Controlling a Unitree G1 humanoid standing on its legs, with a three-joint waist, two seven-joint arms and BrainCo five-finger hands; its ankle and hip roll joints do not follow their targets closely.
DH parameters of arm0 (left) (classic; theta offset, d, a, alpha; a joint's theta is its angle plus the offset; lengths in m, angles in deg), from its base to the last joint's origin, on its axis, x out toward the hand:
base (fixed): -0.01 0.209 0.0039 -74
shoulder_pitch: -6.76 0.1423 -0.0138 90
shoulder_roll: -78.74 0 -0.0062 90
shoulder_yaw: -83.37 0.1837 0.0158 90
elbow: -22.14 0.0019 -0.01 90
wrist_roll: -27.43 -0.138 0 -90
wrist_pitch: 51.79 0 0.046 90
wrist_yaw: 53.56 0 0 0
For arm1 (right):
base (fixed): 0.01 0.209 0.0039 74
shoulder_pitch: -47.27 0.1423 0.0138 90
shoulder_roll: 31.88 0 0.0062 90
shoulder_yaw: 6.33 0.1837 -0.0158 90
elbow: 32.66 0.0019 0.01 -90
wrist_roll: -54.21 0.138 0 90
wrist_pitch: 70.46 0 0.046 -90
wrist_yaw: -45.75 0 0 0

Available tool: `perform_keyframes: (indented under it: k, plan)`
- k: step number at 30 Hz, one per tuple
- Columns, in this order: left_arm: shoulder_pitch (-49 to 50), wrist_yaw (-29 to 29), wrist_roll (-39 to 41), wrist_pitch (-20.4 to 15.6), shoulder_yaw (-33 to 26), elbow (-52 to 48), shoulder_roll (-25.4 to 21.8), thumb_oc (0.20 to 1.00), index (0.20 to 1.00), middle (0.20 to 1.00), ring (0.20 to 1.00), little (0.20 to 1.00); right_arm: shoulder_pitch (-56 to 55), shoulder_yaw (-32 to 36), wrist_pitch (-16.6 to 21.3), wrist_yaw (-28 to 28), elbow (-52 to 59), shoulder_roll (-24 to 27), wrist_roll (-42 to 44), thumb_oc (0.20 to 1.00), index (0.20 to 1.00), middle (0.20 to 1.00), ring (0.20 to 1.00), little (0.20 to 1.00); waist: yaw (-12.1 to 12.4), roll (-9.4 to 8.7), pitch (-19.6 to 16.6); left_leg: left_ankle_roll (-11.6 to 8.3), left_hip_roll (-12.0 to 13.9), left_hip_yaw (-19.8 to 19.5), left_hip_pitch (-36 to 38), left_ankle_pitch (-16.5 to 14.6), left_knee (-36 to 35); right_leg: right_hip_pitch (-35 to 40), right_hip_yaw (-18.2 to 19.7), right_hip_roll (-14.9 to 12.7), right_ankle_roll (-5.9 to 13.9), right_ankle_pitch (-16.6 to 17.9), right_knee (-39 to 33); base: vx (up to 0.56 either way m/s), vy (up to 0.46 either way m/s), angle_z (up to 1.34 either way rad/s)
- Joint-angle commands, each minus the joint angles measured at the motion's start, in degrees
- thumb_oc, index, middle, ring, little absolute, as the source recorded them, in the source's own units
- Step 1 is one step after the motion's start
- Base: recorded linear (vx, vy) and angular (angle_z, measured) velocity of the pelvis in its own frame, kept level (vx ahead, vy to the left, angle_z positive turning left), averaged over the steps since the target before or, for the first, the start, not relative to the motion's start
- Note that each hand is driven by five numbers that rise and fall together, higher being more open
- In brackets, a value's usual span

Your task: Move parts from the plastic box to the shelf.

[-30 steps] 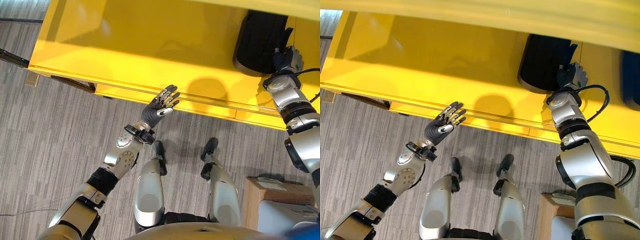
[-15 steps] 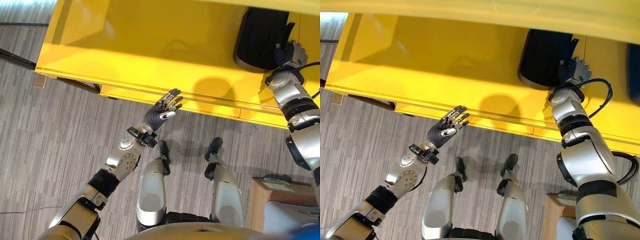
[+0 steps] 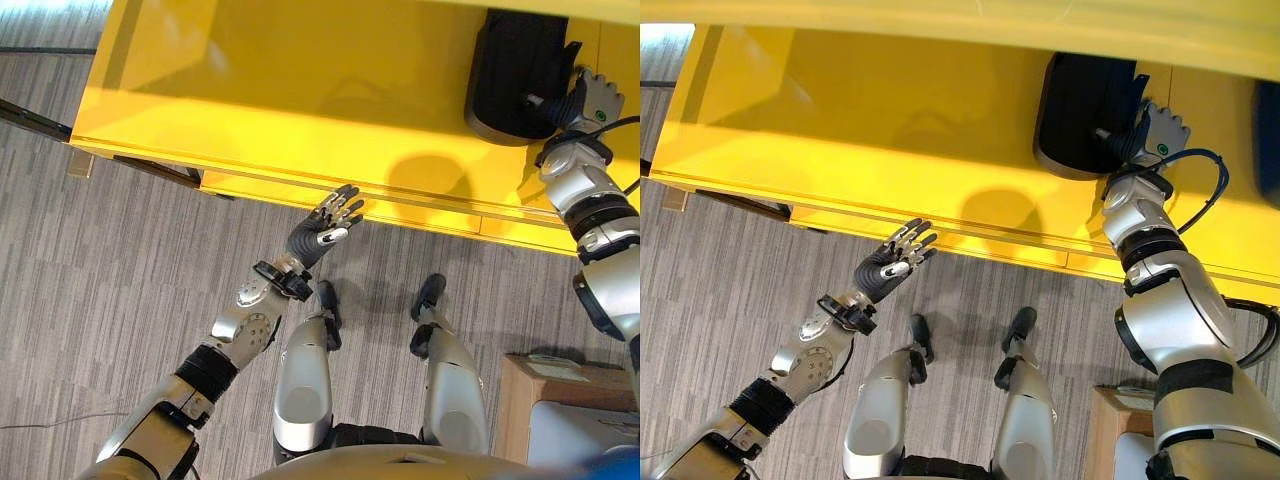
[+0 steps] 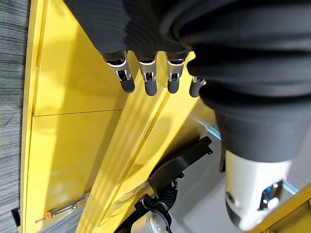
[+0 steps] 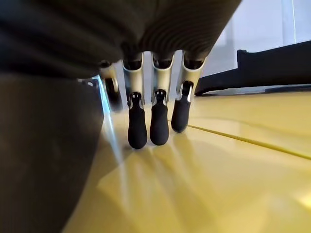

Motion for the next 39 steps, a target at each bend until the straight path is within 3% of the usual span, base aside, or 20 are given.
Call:
perform_keyframes:
  k: [1,5,7,8,9,13,14,19,20,28,32,34,37,39]
  plan:
    - [0.8,-1.8,0.5,-1.6,2.3,-6.0,0.2,1.0,1.0,1.0,1.0,1.0,5.7,-4.1,0.4,-2.3,1.3,4.7,-2.6,1.0,1.0,1.0,1.0,1.0,1.4,2.31,-0.7,-0.58,-0.4,-2.2,-0.1,3.5,-4.3,-0.5,-1.6,-2.9,6.21,-13.4,16.4,0.0,0.0,0.0]
    - [0.9,-1.9,1.3,-1.2,2.4,-6.5,0.1,1.0,1.0,1.0,1.0,1.0,6.0,-2.5,1.0,-9.3,1.9,4.8,0.4,1.0,1.0,1.0,1.0,1.0,1.2,2.43,-0.7,-0.51,-0.4,-2.0,0.1,3.3,-4.3,-0.4,-1.4,-2.8,6.26,-13.5,16.3,0.0,0.0,0.0]
    - [0.9,-1.3,0.9,-0.5,2.5,-7.2,0.2,1.0,1.0,1.0,1.0,1.0,5.5,0.2,4.0,-13.7,2.7,4.3,5.3,1.0,1.0,1.0,1.0,1.0,1.0,2.54,-0.7,-0.45,-0.5,-2.0,0.3,3.1,-4.3,-0.2,-1.1,-2.7,6.23,-13.6,16.3,0.01,0.017,0.0]
    - [0.9,-0.5,1.5,-0.7,3.0,-7.7,0.4,1.0,1.0,1.0,1.0,1.0,5.3,2.6,7.6,-16.3,4.4,3.8,4.8,1.0,1.0,1.0,1.0,1.0,0.7,2.74,-0.7,-0.46,-0.7,-2.0,0.7,3.0,-4.5,0.1,-0.9,-2.6,6.19,-13.8,16.1,0.03,0.043,-0.01]
    - [1.1,0.1,1.5,-0.8,2.9,-8.1,0.6,1.0,1.0,1.0,1.0,1.0,4.8,4.0,11.1,-17.2,5.9,3.6,7.3,1.0,1.0,1.0,1.0,1.0,0.5,2.79,-0.7,-0.49,-0.8,-1.9,1.0,2.9,-4.4,0.4,-0.7,-2.5,6.12,-13.9,15.9,0.03,0.041,-0.01]
    - [2.1,0.5,1.2,-0.6,2.7,-9.0,0.8,1.0,1.0,1.0,1.0,1.0,2.6,7.9,17.9,-18.2,12.0,2.8,6.7,1.0,1.0,1.0,1.0,1.0,-0.1,2.91,-0.7,-0.52,-1.1,-1.7,2.3,2.9,-5.2,1.4,-0.3,-2.2,6.06,-14.0,15.4,0.01,0.018,-0.01]
    - [2.8,0.3,1.4,-0.9,2.2,-9.3,0.8,1.0,1.0,1.0,1.0,1.0,0.9,9.9,20.4,-16.7,16.8,2.6,7.0,1.0,1.0,1.0,1.0,1.0,-0.7,2.82,-0.7,-0.52,-1.2,-1.6,3.2,2.9,-5.9,2.1,0.0,-2.0,6.11,-14.0,14.9,0.02,0.035,-0.05]
    - [4.2,0.6,0.7,-0.7,1.0,-10.2,1.4,1.0,1.0,1.0,1.0,1.0,-3.1,12.4,22.9,-13.0,24.6,1.7,9.9,1.0,1.0,1.0,1.0,1.0,-1.5,2.54,-0.7,-0.58,-1.2,-1.0,4.7,3.1,-6.8,3.3,0.3,-1.6,5.95,-13.9,14.0,0.01,0.011,-0.01]
    - [4.9,1.0,0.4,-0.7,0.4,-10.6,1.8,1.0,1.0,1.0,1.0,1.0,-5.8,13.8,22.4,-11.1,30.2,0.7,10.2,1.0,1.0,1.0,1.0,1.0,-2.2,2.31,-0.7,-0.58,-1.1,-0.6,5.5,3.2,-7.0,3.9,0.4,-1.5,5.81,-13.9,13.7,0.02,0.031,0.01]
    - [7.4,1.0,-1.2,-2.2,-1.8,-11.1,2.9,1.0,1.0,1.0,1.0,1.0,-17.3,17.8,20.7,-8.9,45.3,-3.6,12.8,1.0,1.0,1.0,1.0,1.0,-4.5,1.52,-0.7,-0.58,-0.9,0.4,8.7,3.6,-8.9,6.5,1.3,-0.6,5.59,-13.7,11.8,0.01,0.037,-0.03]
    - [11.9,1.6,-2.6,-4.3,-5.0,-12.0,4.5,1.0,1.0,1.0,1.0,1.0,-38.9,18.4,21.7,-4.0,58.4,-10.0,12.6,1.0,1.0,1.0,1.0,1.0,-8.3,-0.09,-2.3,-0.38,-0.6,2.1,12.4,4.0,-11.5,9.7,2.5,0.4,5.63,-12.9,8.5,0.01,0.071,-0.14]
    - [13.0,0.8,-2.8,-4.6,-5.8,-11.8,4.9,1.0,1.0,1.0,1.0,1.0,-42.9,18.2,22.2,-2.6,59.9,-10.2,14.1,1.0,1.0,1.0,1.0,1.0,-9.0,-0.39,-2.8,-0.34,-0.6,2.4,13.3,4.2,-12.1,10.5,2.8,0.6,5.7,-12.6,7.5,0.02,0.052,-0.19]
    - [19.6,-1.1,-4.8,-5.6,-9.3,-13.1,5.3,1.0,1.0,1.0,1.0,1.0,-61.1,18.9,26.5,3.4,68.2,-9.8,16.1,1.0,1.0,1.0,1.0,1.0,-11.8,-2.03,-6.5,-0.42,-0.7,3.5,16.6,5.1,-14.9,14.2,4.4,1.4,6.75,-10.7,3.2,0.06,0.105,-0.15]
    - [20.7,-1.5,-4.6,-6.1,-10.1,-13.5,5.0,1.0,1.0,1.0,1.0,1.0,-63.3,19.6,26.6,4.6,69.8,-9.5,16.8,1.0,1.0,1.0,1.0,1.0,-12.3,-2.35,-7.3,-0.47,-0.8,3.6,17.3,5.3,-15.6,15.0,4.7,1.5,7.05,-10.3,2.3,0.03,0.09,-0.16]
